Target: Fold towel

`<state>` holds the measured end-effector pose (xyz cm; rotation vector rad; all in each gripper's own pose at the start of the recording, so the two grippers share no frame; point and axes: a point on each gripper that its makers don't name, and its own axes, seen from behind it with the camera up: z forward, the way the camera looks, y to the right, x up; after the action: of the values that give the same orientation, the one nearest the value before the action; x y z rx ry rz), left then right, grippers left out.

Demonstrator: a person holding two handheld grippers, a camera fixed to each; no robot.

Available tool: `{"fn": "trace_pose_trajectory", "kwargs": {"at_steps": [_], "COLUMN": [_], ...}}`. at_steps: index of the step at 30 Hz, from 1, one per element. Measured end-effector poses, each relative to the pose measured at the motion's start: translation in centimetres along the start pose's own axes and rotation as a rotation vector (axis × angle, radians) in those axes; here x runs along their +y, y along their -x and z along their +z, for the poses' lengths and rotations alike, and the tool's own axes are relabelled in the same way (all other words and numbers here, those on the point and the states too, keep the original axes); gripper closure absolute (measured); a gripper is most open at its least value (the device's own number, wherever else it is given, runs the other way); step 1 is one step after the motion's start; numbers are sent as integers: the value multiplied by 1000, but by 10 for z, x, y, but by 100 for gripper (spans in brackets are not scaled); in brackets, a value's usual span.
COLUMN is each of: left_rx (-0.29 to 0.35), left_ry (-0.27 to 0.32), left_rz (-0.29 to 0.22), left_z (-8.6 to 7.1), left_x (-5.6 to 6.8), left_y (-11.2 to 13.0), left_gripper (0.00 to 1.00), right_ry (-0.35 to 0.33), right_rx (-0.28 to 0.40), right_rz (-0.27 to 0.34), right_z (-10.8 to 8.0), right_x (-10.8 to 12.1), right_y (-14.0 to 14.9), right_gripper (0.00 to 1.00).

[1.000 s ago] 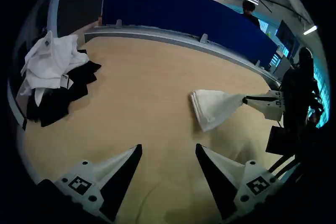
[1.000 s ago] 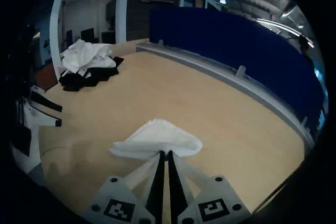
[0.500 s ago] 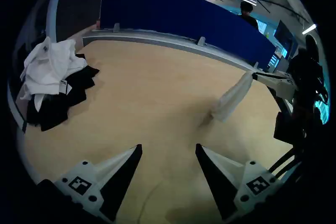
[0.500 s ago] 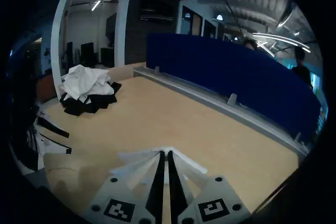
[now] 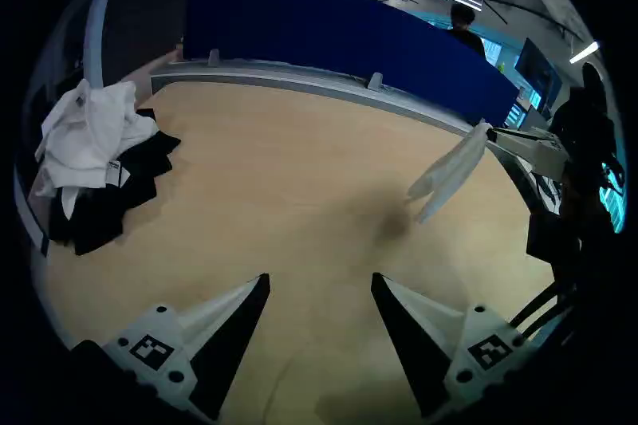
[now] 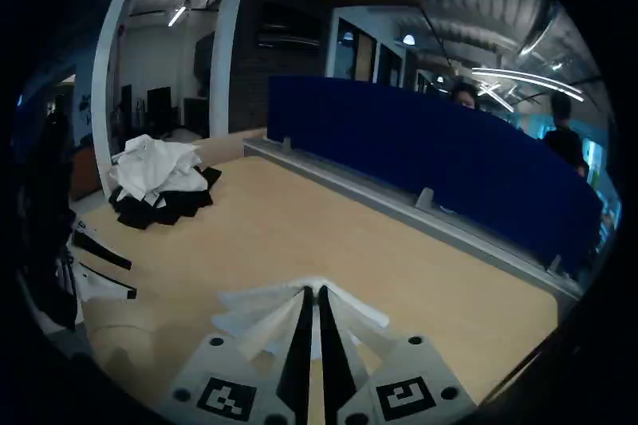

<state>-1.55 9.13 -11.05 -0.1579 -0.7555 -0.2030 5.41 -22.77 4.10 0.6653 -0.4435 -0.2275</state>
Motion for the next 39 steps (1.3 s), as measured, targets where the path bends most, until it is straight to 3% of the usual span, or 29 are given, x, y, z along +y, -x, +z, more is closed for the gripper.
{"fn": "trace_pose_trajectory", "kwargs": {"at_steps": [11, 30, 39], "left_rx": [-2, -23, -27], "left_ry": [15, 28, 25], "left_rz": [13, 46, 46], "left_z": [4, 16, 20], "left_x": [11, 28, 34], "left_y": [-1, -1, -3], "left_gripper": [6, 6, 6], "right_ry": [65, 238, 298], "right_rx": [-6, -93, -151], "right_rz": [47, 99, 85], "right_z": [-25, -104, -134], "right_x": [45, 199, 255], "right_y": [9, 73, 104], "right_gripper": [94, 94, 94]}}
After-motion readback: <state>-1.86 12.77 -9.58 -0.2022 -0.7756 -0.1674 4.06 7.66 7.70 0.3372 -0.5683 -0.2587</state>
